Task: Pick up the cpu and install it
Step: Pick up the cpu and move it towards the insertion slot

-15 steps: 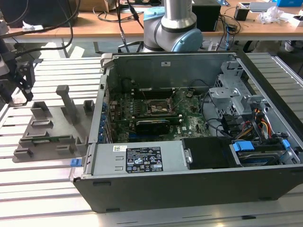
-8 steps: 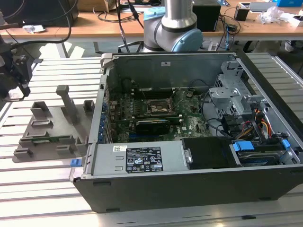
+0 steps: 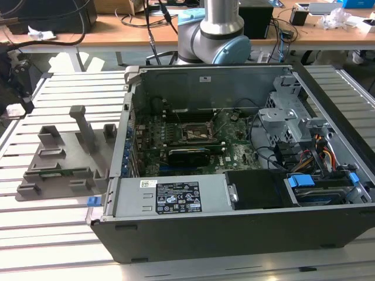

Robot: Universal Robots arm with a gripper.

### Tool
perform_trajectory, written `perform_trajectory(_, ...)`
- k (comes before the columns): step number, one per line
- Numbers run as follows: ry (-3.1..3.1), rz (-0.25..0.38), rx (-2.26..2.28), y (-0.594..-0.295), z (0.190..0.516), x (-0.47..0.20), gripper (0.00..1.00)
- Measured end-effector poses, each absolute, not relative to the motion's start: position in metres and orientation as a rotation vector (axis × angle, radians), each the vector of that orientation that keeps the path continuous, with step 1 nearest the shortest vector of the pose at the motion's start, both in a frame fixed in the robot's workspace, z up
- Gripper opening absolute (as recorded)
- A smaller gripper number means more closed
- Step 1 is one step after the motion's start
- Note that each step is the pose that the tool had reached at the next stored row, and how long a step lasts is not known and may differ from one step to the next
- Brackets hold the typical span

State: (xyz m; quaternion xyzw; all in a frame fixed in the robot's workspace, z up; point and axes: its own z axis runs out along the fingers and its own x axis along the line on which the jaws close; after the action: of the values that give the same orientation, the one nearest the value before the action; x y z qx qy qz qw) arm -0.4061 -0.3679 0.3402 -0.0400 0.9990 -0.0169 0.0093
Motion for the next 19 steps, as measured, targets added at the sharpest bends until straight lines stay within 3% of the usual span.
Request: perform_trajectory(19, 3.12, -0.053, -0.125, -0.368, 0.387, -0.406, 0.55)
